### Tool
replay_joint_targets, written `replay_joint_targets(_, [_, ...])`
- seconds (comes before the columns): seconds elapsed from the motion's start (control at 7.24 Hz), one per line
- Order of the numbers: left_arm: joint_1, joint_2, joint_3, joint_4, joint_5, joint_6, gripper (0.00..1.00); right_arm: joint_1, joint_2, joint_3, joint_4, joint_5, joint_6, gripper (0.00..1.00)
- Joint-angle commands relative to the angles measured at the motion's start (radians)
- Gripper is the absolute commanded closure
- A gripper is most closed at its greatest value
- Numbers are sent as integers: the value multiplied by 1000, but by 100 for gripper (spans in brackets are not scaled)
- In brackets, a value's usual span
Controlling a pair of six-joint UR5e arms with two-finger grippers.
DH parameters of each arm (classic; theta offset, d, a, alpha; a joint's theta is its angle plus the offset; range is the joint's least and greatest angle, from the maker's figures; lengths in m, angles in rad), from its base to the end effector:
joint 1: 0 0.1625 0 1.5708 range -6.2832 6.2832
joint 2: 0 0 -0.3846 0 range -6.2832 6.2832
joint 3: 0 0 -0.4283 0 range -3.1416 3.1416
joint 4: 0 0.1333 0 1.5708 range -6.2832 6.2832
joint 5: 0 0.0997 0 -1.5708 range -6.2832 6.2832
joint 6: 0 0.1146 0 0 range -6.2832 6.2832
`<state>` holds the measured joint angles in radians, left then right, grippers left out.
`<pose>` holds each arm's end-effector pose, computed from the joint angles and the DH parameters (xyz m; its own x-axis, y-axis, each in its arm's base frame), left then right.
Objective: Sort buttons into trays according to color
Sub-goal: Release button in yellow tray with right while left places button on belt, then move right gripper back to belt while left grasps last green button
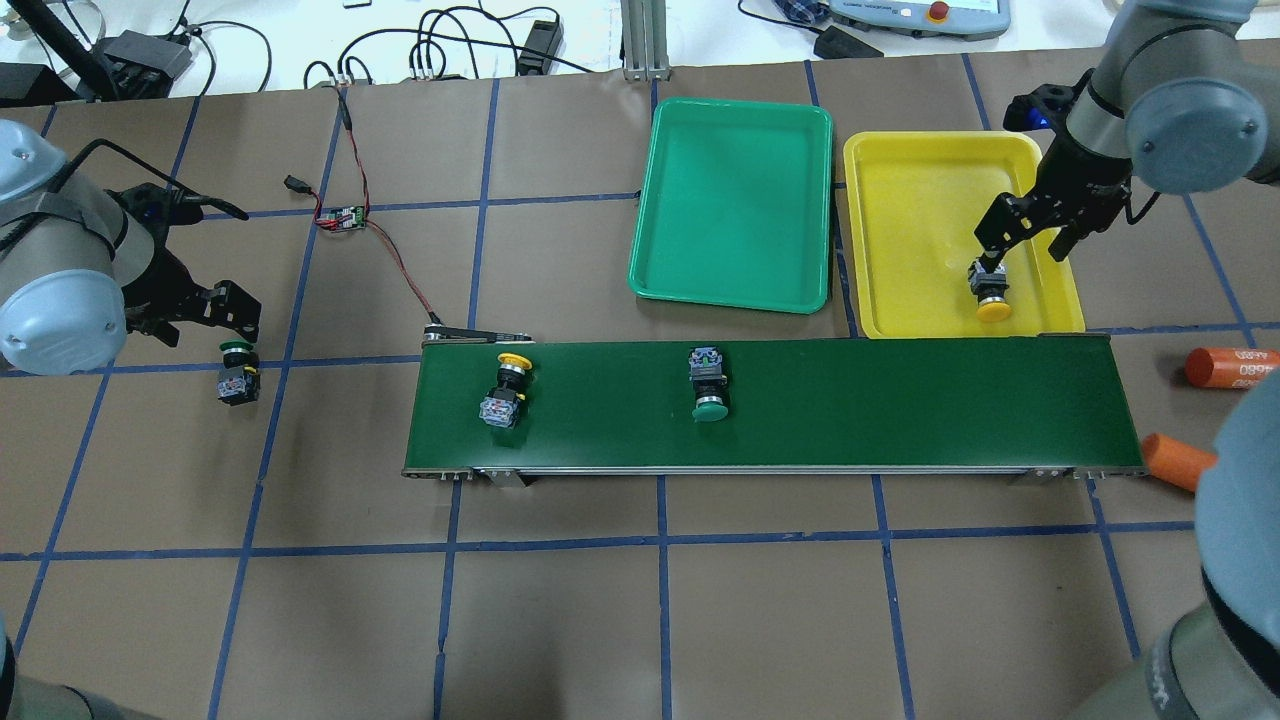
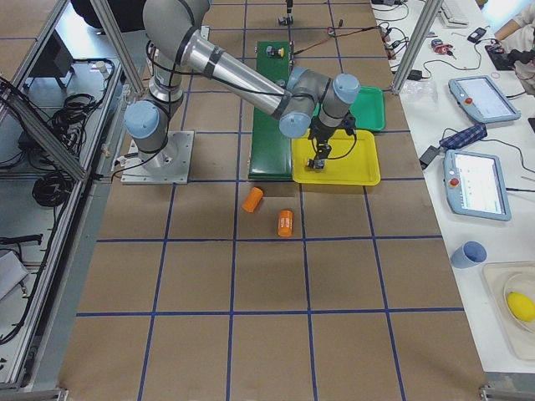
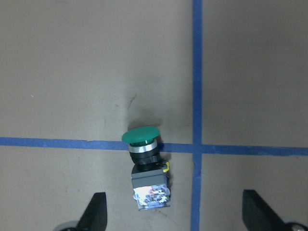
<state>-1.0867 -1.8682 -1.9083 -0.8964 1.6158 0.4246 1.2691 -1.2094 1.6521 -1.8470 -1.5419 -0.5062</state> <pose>0.1480 -0.5568 0.1657 -0.9965 -0.0608 -0.0572 -0.0598 0.9981 -0.0174 -0.0485 -0.6157 0.2093 -0.9756 -0.1928 -0.1053 -0.2058 0.9698 0.1311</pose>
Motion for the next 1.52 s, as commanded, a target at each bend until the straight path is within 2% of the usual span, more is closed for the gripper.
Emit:
replay_joint_targets(0.0, [39, -78, -11, 74, 1, -3, 0, 13, -224, 209, -4, 43, 24, 5])
replay_joint_targets(0.14, [37, -97, -18, 92, -4, -1, 0, 18, -275, 283, -9, 71, 84, 3])
replay_joint_targets(0.28, [39, -107, -20, 94, -4, -3, 0, 42, -294, 329, -73, 66, 130, 5])
replay_joint_targets(0.41, [39, -114, -18, 94, -5, -3, 0, 88, -294, 356, -89, 54, 199, 8])
replay_joint_targets(0.55, [39, -120, -18, 94, -22, -4, 26, 128, -295, 382, -131, 45, 259, 9])
replay_joint_targets(0.69, [37, -126, -18, 93, -28, -3, 90, 185, -283, 394, -199, -18, 299, 9])
replay_joint_targets(0.83, [37, -126, -17, 91, -31, 6, 100, 209, -277, 412, -242, -23, 301, 9])
replay_joint_targets(1.24, [2, -48, -6, 57, -88, 13, 100, 211, -263, 436, -285, -11, 319, 8])
replay_joint_targets(1.38, [-51, 12, 15, -34, -90, 11, 100, 211, -263, 436, -285, -9, 321, 8])
